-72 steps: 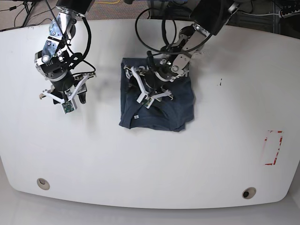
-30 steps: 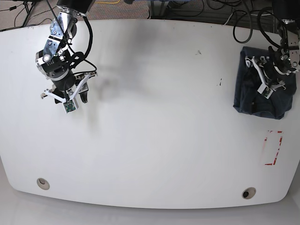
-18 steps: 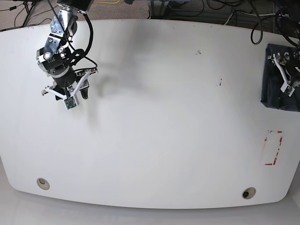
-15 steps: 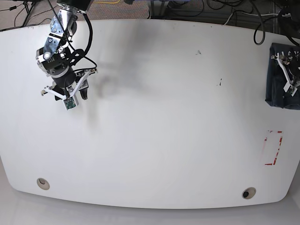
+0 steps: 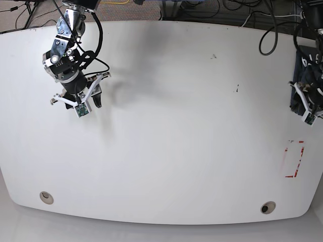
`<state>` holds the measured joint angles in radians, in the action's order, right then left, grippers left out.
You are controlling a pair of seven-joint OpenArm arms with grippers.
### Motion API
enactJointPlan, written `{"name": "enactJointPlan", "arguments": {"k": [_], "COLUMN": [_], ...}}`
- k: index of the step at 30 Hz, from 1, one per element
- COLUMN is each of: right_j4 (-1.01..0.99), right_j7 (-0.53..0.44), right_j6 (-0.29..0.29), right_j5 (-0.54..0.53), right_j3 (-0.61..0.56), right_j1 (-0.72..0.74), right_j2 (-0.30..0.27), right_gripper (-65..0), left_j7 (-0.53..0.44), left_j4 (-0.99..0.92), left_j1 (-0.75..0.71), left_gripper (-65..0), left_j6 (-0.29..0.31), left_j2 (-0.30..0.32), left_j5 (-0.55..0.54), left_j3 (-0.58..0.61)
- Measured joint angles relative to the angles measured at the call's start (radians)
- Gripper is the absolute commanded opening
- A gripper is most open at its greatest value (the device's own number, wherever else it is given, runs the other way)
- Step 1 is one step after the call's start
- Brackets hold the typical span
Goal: Layout the t-shirt on the table in an organized manner, then fold the t-shirt properly
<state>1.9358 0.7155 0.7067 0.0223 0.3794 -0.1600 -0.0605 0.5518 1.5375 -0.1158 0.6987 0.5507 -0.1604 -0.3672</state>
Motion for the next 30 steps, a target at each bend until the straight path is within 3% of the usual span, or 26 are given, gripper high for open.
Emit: {"name": "enactJointPlan", "arguments": {"k": [4,6,8,13,16,20,30], "right_j4": [-0.003,-0.018,-0.048,-0.123,-0.153,-0.151,0.067], "right_j7": [-0.111,-0.178,-0.274,-0.431,-0.498,-0.52,-0.358], "right_j6": [-0.004,-0.004,-0.007,-0.002,-0.007,-0.026,-0.012], "right_j5": [0.078,0.117,0.131,0.144,0.155,0.153,0.024], "right_j3": [-0.002,-0.001,-0.001,0.002,0.002,0.002,0.004], "right_j1": [-0.01,-0.015,-0.024,-0.06,-0.104,-0.173,-0.468], "right_j2": [0.0,0.002,0.003,0.021,0.019,0.019,0.051], "right_gripper": [-41.2,-41.2,-41.2,-41.2,-41.2,-41.2,-41.2], "left_j7": [-0.018,-0.066,-0.159,-0.395,-0.465,-0.439,-0.395], "left_j4": [0.074,0.093,0.111,0.129,0.134,0.202,0.441], "left_j1": [0.021,0.028,0.027,-0.017,-0.082,-0.203,-0.594], "left_gripper": [-36.3,-36.3,-36.3,-36.3,-36.3,-36.3,-36.3], "left_j6": [0.002,-0.051,-0.09,-0.107,-0.124,-0.129,-0.134], "left_j2": [-0.113,-0.186,-0.254,-0.367,-0.425,-0.463,-0.5], "left_j5": [0.08,0.127,0.165,0.215,0.243,0.272,0.258], "left_j3": [0.002,0.001,0.001,0.048,0.081,0.112,0.124]}}
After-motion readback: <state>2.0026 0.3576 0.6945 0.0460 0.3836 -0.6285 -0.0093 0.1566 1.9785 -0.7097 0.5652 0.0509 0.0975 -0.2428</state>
